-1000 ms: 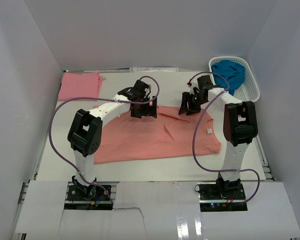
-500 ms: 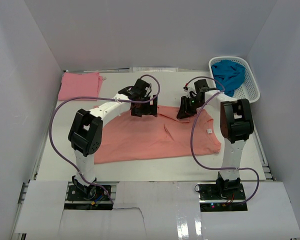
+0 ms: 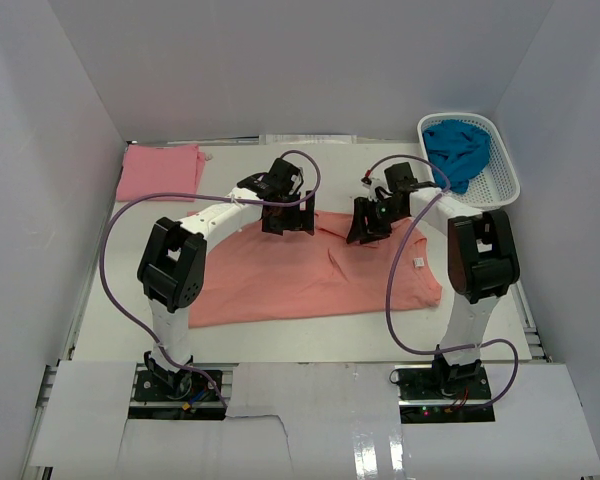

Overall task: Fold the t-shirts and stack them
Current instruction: Grap the side of the flattened tshirt furthest away from the robot with both arms

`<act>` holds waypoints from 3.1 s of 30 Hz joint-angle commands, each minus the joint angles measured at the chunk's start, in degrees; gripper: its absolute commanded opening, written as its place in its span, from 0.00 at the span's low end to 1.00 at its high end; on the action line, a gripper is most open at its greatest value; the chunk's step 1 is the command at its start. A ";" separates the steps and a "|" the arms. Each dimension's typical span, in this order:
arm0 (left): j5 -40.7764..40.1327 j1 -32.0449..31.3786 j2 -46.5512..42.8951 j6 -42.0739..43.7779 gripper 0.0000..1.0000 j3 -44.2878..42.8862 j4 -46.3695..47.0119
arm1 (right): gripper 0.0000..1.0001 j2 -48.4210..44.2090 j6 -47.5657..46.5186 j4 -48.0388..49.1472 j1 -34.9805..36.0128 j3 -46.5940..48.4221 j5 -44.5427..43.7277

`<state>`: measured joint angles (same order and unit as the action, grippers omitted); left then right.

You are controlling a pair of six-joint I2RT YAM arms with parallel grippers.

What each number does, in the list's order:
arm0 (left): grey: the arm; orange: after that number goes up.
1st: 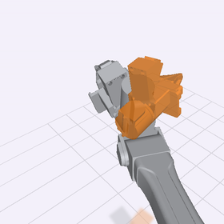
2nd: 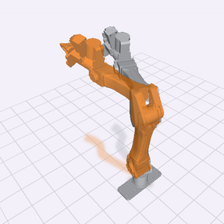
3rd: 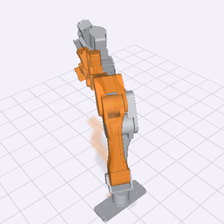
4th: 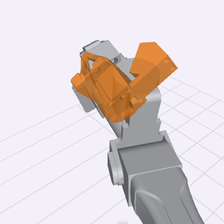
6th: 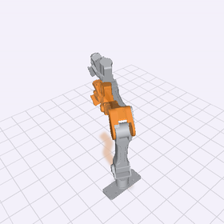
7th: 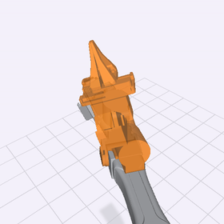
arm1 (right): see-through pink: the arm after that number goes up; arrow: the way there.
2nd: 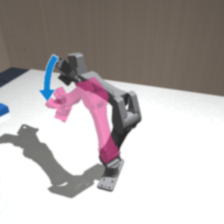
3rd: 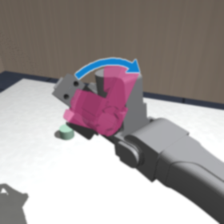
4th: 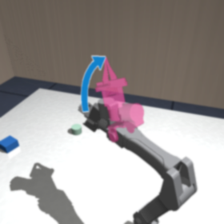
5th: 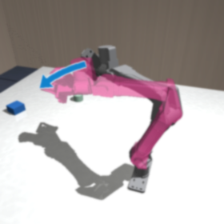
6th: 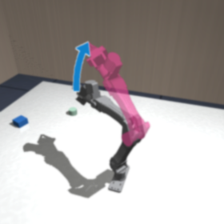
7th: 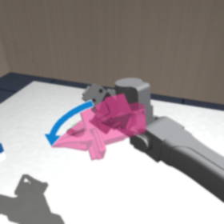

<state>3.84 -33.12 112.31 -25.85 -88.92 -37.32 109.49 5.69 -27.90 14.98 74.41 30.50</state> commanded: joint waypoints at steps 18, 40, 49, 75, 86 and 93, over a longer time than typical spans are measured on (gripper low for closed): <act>-1.99 -0.36 -2.54 1.41 0.98 -0.90 -0.38 | 0.54 0.89 8.81 8.65 -6.46 -0.23 -7.03; -8.05 6.05 -10.71 0.45 0.98 -1.87 -6.18 | 0.52 1.69 8.19 8.21 -6.98 0.03 -12.31; -6.39 14.75 -14.57 1.23 0.98 0.24 -6.80 | 0.52 0.64 8.19 8.21 -7.51 -0.85 -14.33; -6.65 27.49 -16.25 0.80 0.98 7.36 -4.69 | 0.42 2.21 7.05 6.63 -6.72 -0.58 -12.13; -0.93 37.60 -16.34 -3.16 0.98 9.56 -1.35 | 0.28 3.27 6.70 6.54 -5.76 -1.55 -12.48; -4.87 38.05 -11.86 -3.33 0.98 4.91 -1.35 | 0.08 3.45 6.79 5.85 -5.67 0.29 -13.01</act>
<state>0.62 5.21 100.20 -28.58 -80.27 -40.03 111.98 12.99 -20.82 8.82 73.23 17.69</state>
